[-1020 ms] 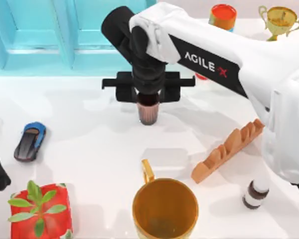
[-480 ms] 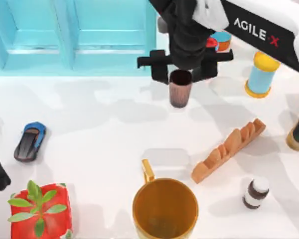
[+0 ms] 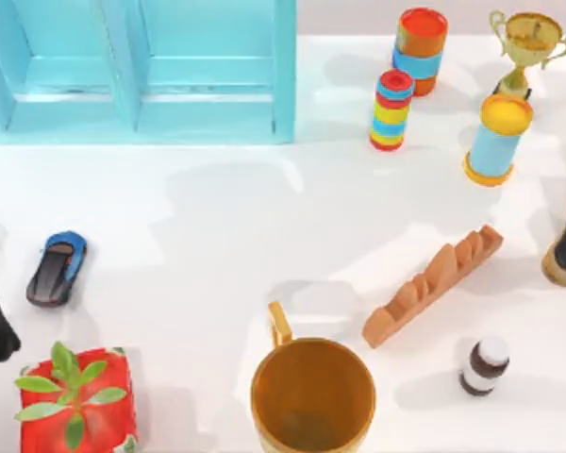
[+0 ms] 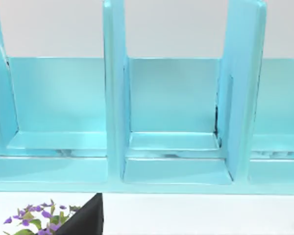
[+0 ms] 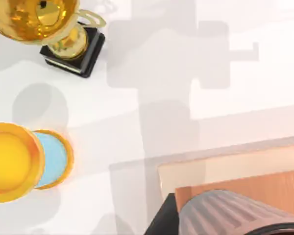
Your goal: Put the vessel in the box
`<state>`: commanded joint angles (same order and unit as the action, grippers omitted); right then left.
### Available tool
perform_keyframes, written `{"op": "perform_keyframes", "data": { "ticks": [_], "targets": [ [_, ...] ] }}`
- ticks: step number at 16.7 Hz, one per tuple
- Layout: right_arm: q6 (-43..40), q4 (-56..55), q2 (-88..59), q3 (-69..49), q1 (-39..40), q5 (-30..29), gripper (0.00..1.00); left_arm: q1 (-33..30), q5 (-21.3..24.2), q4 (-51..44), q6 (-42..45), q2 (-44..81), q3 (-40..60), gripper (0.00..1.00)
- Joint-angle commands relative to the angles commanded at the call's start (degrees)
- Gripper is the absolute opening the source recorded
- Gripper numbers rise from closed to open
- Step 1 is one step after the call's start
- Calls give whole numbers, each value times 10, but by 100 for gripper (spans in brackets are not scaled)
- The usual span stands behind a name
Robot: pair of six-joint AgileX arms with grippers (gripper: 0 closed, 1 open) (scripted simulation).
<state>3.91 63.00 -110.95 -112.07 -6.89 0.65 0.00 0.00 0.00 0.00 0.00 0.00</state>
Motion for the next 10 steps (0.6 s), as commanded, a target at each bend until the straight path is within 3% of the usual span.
{"op": "perform_keyframes", "data": {
  "ticks": [5,10],
  "targets": [
    [-161,10,87,175,-168,42,0,0,0,0,0,0,0,100],
    [-298,19,175,284,-221,73,0,0,0,0,0,0,0,100]
  ]
}}
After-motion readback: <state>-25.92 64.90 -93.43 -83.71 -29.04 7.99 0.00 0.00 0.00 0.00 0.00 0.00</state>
